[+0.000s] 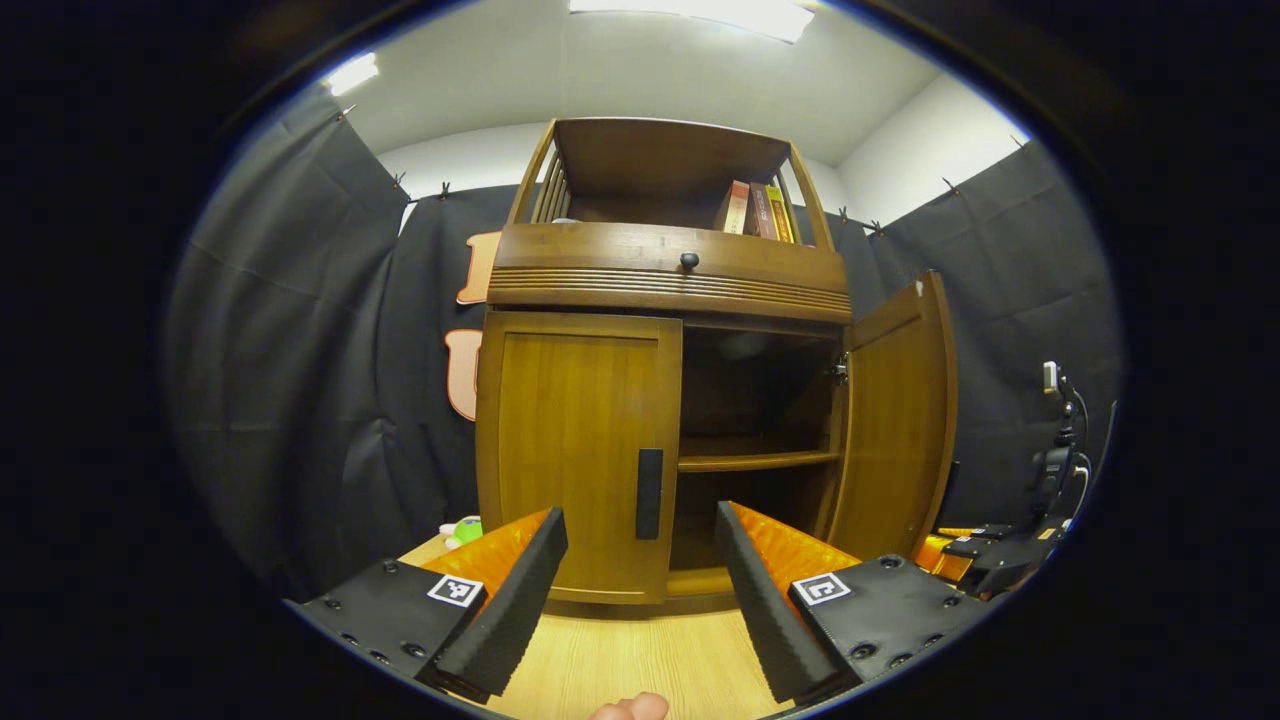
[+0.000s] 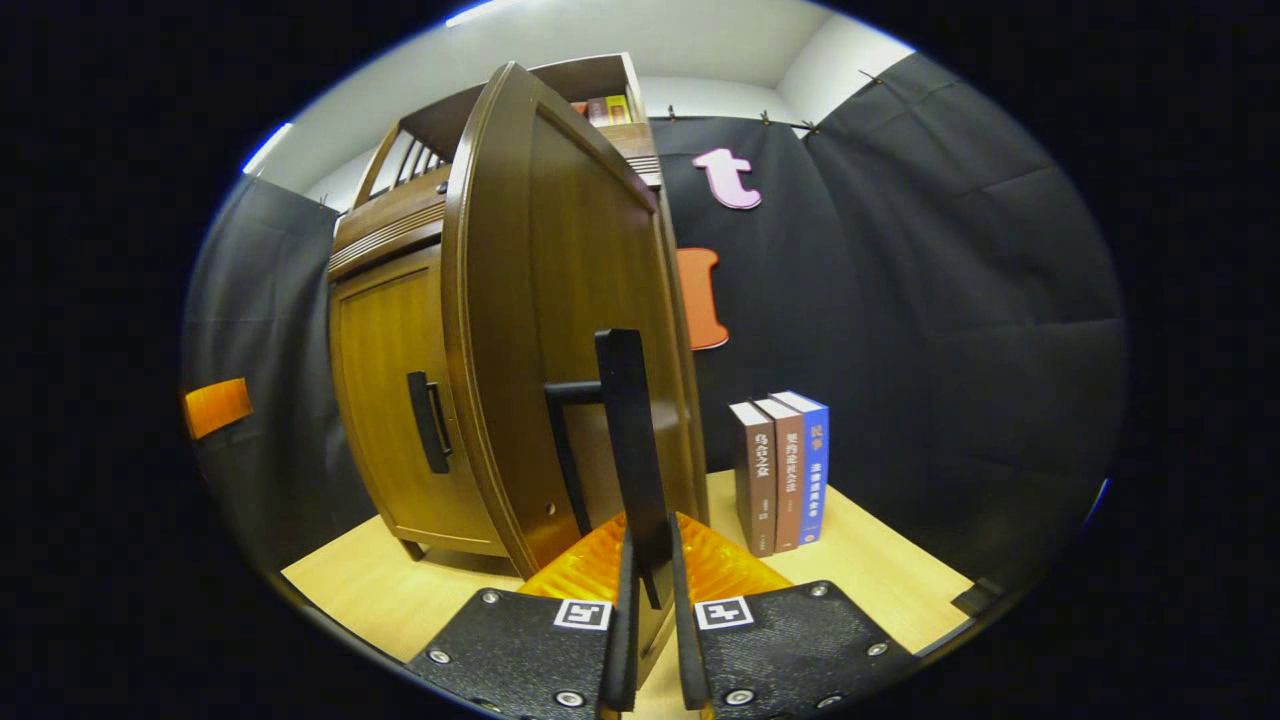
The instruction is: Open the right door of the double-door shoe cabinet with the right hand, and open the left door with the left hand.
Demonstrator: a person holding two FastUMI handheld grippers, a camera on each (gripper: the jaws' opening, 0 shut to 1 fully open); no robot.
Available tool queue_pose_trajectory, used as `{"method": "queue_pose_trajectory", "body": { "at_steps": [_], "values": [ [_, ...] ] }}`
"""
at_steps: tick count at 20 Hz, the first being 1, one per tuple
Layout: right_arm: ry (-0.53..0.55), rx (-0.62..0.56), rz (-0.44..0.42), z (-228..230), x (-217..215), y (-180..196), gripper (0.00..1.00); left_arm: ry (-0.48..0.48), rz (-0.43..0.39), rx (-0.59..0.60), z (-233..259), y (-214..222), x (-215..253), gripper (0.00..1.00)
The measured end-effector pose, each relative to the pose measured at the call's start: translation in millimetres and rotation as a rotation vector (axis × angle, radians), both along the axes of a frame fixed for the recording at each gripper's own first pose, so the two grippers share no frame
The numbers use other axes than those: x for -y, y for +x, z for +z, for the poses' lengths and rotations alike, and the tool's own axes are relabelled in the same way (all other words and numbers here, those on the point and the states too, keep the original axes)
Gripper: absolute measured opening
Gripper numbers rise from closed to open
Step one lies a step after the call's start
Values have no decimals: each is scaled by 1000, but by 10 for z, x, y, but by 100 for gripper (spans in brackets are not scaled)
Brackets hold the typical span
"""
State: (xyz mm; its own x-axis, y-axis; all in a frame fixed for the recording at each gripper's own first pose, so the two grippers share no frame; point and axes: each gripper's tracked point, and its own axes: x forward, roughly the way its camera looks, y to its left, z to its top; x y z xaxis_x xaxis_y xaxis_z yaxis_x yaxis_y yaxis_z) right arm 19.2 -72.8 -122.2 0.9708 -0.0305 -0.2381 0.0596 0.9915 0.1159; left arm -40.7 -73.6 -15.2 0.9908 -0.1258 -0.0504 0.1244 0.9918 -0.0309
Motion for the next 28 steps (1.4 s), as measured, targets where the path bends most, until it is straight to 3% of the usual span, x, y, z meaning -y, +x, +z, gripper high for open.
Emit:
{"method": "queue_pose_trajectory", "body": {
  "at_steps": [9, 18, 28],
  "values": [
    [-44, 22, 21, 18, 421, -15, 14, -21, -20, -10, -46, 51, 132, 95],
    [-6, 72, 171, -3, 783, 9, 13, -4, 24, -8, -58, -29, 18, 94],
    [-14, 56, 161, 2, 754, -55, 13, 27, 67, -15, -119, -96, -107, 94]
  ]
}}
